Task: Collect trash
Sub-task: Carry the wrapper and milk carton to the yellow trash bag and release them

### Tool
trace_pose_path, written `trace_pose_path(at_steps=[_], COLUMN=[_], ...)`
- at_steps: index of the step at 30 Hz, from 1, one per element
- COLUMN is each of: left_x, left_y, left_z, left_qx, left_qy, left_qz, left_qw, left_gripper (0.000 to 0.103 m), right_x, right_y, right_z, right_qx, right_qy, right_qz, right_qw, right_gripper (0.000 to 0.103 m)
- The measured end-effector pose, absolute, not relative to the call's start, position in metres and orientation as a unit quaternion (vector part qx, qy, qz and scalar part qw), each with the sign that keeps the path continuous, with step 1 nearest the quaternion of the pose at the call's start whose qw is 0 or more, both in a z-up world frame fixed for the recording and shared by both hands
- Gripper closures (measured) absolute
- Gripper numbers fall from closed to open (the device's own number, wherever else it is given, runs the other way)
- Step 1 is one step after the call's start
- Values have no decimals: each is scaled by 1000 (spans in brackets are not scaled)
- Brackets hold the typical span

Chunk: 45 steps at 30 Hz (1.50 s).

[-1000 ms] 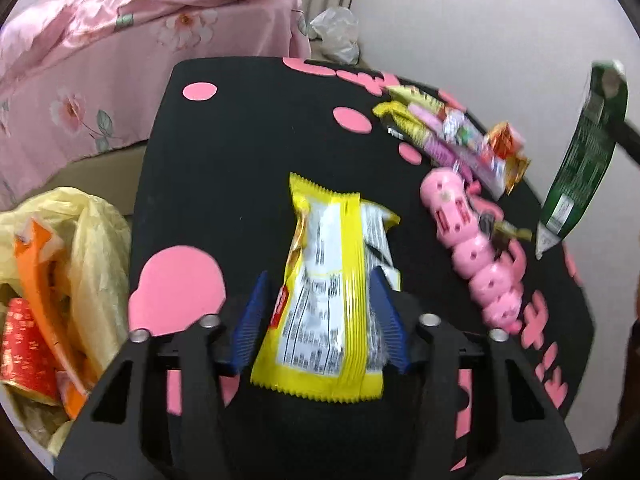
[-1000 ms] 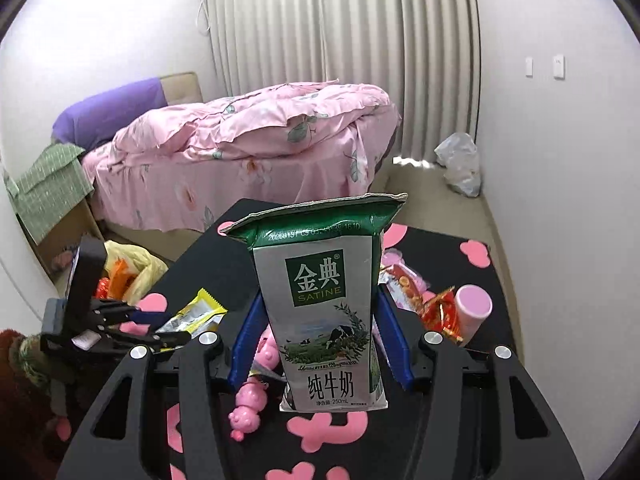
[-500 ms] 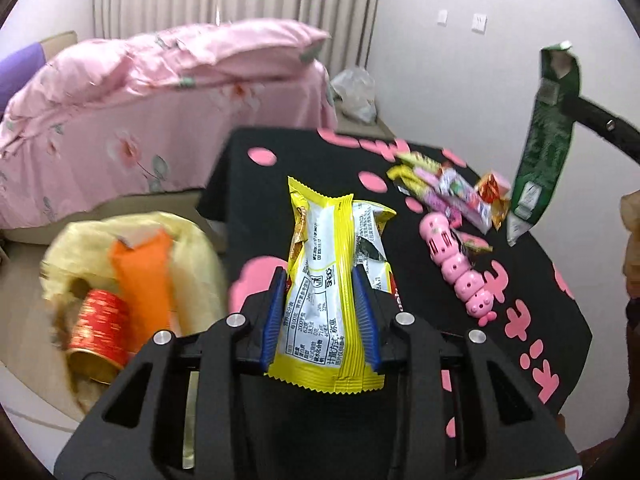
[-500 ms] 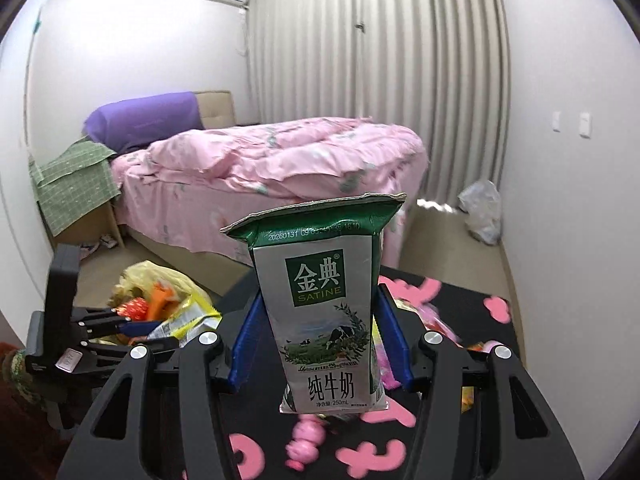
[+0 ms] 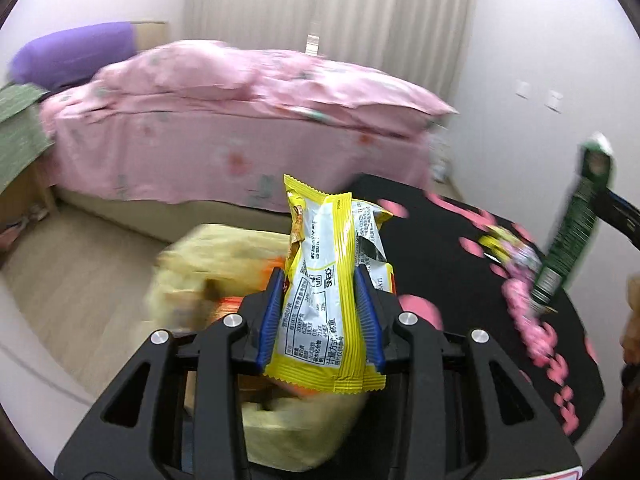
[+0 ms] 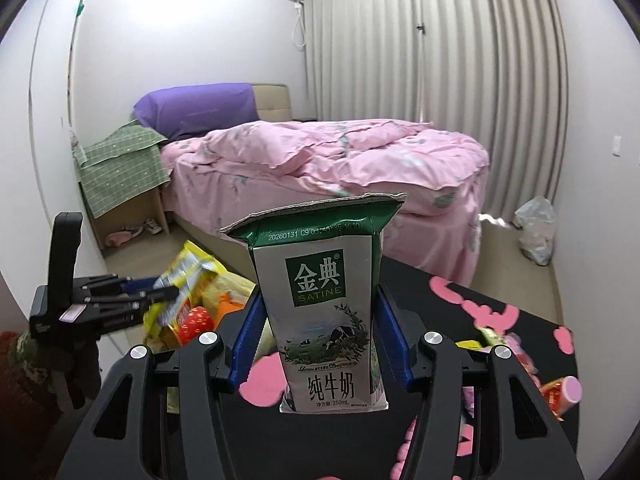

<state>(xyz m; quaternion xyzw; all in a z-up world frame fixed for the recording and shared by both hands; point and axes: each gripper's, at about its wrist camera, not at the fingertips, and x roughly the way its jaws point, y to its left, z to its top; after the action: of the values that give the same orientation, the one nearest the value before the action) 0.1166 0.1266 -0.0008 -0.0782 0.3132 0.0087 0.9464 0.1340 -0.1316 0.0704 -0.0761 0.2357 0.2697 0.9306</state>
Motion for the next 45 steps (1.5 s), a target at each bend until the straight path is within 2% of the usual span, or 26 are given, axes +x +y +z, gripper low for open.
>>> trace_pose_path(at_steps=[6, 14, 18, 23, 26, 30, 39, 42, 45], left_x=[112, 132, 130, 123, 122, 122, 105, 106, 107], left_y=[175, 172, 176, 183, 182, 186, 198, 196, 193], left_z=[-22, -90, -111, -113, -110, -110, -91, -94, -95], left_qx=[-149, -138, -148, -169, -168, -183, -211, -210, -208], left_qy=[327, 401, 416, 405, 400, 398, 366, 374, 373], left_qz=[51, 56, 65, 68, 70, 67, 84, 79, 72], left_qw=[932, 904, 895, 896, 898, 897, 903, 900, 901], left_gripper=[69, 70, 71, 71, 71, 71, 70, 70, 70], right_x=[146, 179, 207, 235, 240, 246, 245, 249, 245], right_y=[-100, -29, 14, 47, 53, 64, 80, 86, 85], right_z=[63, 51, 12, -55, -69, -69, -26, -36, -50], right_qx=[-65, -11, -1, -16, -9, -10, 38, 42, -1], right_qy=[243, 245, 272, 353, 364, 374, 306, 332, 350], right_qz=[313, 391, 414, 407, 412, 417, 462, 465, 432], right_qw=[916, 887, 869, 842, 835, 828, 832, 820, 831], right_gripper=[52, 52, 52, 53, 54, 55, 55, 55, 55])
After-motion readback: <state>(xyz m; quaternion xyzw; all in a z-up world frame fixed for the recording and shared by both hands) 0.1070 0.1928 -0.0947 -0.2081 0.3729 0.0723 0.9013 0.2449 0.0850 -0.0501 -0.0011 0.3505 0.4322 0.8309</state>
